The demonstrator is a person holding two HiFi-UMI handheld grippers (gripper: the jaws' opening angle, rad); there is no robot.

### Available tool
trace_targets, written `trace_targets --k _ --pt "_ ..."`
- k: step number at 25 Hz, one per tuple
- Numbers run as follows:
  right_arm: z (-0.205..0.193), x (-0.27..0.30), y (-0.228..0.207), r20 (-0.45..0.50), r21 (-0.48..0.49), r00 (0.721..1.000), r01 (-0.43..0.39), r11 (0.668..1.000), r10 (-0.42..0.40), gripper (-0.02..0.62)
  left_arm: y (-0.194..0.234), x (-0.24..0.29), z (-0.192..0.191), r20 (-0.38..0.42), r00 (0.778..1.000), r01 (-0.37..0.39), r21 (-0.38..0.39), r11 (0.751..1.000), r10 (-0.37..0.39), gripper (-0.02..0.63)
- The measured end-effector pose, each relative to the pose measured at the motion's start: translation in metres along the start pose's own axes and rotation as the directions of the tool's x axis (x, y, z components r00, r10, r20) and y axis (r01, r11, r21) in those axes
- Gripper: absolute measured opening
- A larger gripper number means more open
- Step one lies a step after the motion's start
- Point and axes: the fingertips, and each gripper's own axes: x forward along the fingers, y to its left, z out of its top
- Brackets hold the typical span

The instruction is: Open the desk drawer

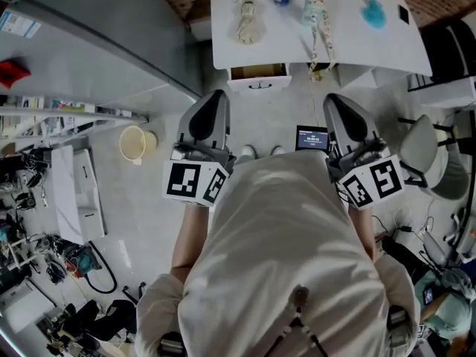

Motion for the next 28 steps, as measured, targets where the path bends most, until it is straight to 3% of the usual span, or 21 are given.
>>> trace_targets --k 11,28 --pt "-0.012 -0.021 -0.022 -0.042 0.012 0.999 0.005 1.000 -0.004 0.025 -0.028 0.002 -0.017 -0.030 1.000 -0.009 -0.004 1.000 0.009 0.007" --pt "-0.025 -0.013 -0.023 -0.071 0.039 0.996 -0.051 0.998 0.054 0.025 -0.020 -0.008 -0.036 -0.051 0.995 -0.091 -0.040 0.995 0.089 0.008"
